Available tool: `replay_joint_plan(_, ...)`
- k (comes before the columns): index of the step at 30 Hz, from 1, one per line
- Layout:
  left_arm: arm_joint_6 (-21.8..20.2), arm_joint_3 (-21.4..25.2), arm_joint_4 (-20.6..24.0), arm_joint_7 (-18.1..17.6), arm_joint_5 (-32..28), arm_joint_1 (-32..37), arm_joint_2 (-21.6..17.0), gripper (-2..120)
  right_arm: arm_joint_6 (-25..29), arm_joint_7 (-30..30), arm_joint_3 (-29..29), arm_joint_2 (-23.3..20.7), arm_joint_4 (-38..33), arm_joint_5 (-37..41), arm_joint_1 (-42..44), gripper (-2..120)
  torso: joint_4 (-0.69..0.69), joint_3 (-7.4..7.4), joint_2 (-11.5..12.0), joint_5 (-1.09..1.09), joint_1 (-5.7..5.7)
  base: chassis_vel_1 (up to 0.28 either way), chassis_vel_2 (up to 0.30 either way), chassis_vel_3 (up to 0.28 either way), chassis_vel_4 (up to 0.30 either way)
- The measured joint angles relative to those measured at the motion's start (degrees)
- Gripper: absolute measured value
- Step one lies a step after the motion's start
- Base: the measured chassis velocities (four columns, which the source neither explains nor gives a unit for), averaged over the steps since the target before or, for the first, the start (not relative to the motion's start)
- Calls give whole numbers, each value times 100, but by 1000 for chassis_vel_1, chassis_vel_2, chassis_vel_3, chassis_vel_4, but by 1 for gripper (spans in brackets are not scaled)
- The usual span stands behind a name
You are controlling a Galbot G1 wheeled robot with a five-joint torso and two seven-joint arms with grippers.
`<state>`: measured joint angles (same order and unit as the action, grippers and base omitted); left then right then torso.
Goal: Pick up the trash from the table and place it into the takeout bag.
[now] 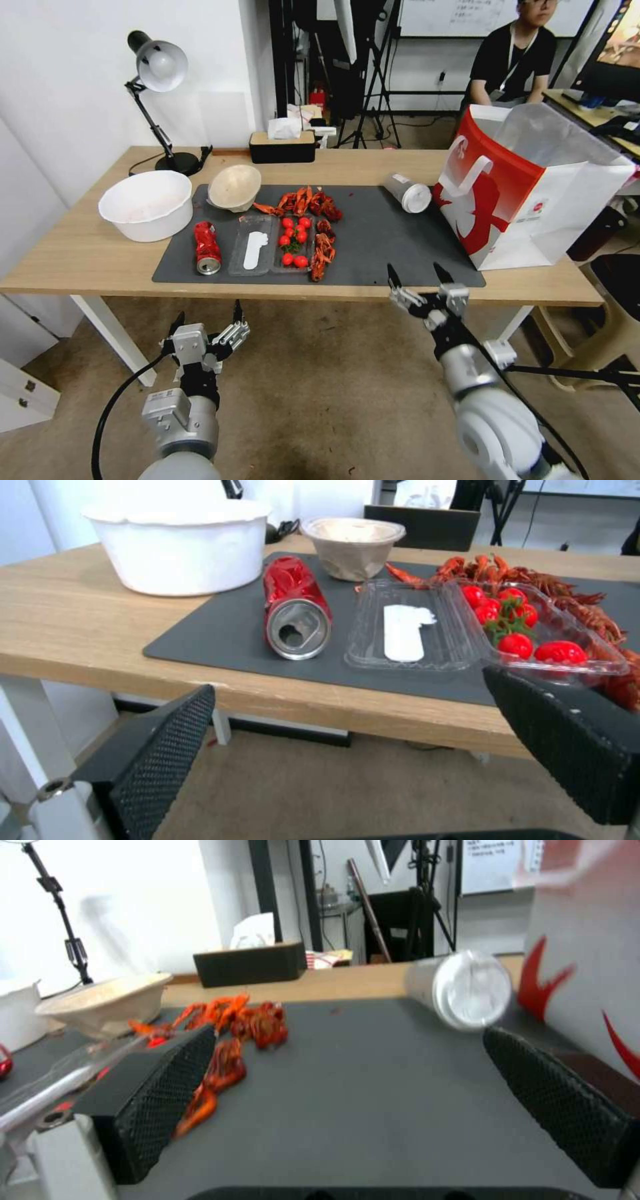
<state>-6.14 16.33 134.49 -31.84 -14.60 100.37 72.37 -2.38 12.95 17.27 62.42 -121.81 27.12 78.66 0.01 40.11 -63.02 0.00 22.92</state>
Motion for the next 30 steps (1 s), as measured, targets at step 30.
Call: replay_joint_plan(30,-26,131,38,-13,-36,8,-26,100,-1273,158,-1325,-864,2328,1042,-3623,100,-1,0,0,1,0,0,0,0,0)
